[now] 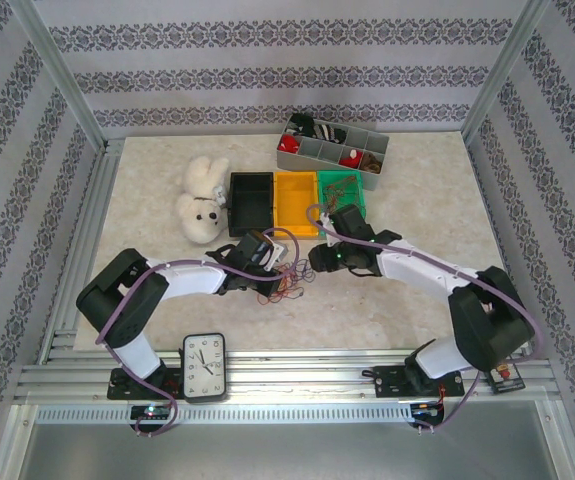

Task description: Untangle the cables

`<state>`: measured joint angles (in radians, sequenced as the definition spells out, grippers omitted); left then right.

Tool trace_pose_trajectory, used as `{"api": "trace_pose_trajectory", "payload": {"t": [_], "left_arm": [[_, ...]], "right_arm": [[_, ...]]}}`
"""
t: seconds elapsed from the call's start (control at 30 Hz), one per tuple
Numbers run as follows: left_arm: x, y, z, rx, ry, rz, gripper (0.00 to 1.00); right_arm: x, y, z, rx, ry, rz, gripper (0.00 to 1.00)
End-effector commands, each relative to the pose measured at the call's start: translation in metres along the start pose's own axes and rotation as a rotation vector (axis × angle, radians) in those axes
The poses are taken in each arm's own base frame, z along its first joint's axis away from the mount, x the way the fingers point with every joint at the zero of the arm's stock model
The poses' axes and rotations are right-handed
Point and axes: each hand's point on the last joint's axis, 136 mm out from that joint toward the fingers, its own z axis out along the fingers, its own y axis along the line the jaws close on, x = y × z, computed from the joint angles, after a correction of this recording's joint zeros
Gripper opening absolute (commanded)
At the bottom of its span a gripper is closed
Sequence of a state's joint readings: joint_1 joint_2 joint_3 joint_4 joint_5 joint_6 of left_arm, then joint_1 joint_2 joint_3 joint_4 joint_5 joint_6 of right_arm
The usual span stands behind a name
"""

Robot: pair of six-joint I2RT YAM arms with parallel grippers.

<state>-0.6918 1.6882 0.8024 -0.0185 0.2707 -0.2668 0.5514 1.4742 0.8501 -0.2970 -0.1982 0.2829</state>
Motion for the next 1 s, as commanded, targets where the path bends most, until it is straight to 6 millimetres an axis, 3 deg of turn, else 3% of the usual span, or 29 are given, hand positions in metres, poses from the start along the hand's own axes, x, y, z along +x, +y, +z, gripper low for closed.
{"api": "trace_pose_trajectory", "payload": {"t": [0.0, 0.6, 0.73, 0.83, 0.97], "left_arm": [[0.002, 0.000, 0.002, 0.004, 0.026, -0.008, 0.00], [0.006, 0.002, 0.000, -0.001, 0.024, -0.011, 0.00], [0.007, 0.003, 0.001, -0.002, 0.024, -0.013, 0.00], [0.007, 0.003, 0.002, -0.004, 0.026, -0.017, 0.00], [0.009, 0.004, 0.002, -0.008, 0.026, -0.023, 0.00]], "right_arm": [[0.002, 0.015, 0.009, -0.078, 0.011, -0.007, 0.41], [-0.018, 0.026, 0.034, -0.137, 0.022, 0.019, 0.31], [-0.017, 0.024, 0.036, -0.132, 0.023, 0.032, 0.19], [-0.019, 0.015, 0.034, -0.088, 0.000, 0.047, 0.08], [-0.027, -0.023, 0.013, 0.058, -0.086, 0.125, 0.00]]}}
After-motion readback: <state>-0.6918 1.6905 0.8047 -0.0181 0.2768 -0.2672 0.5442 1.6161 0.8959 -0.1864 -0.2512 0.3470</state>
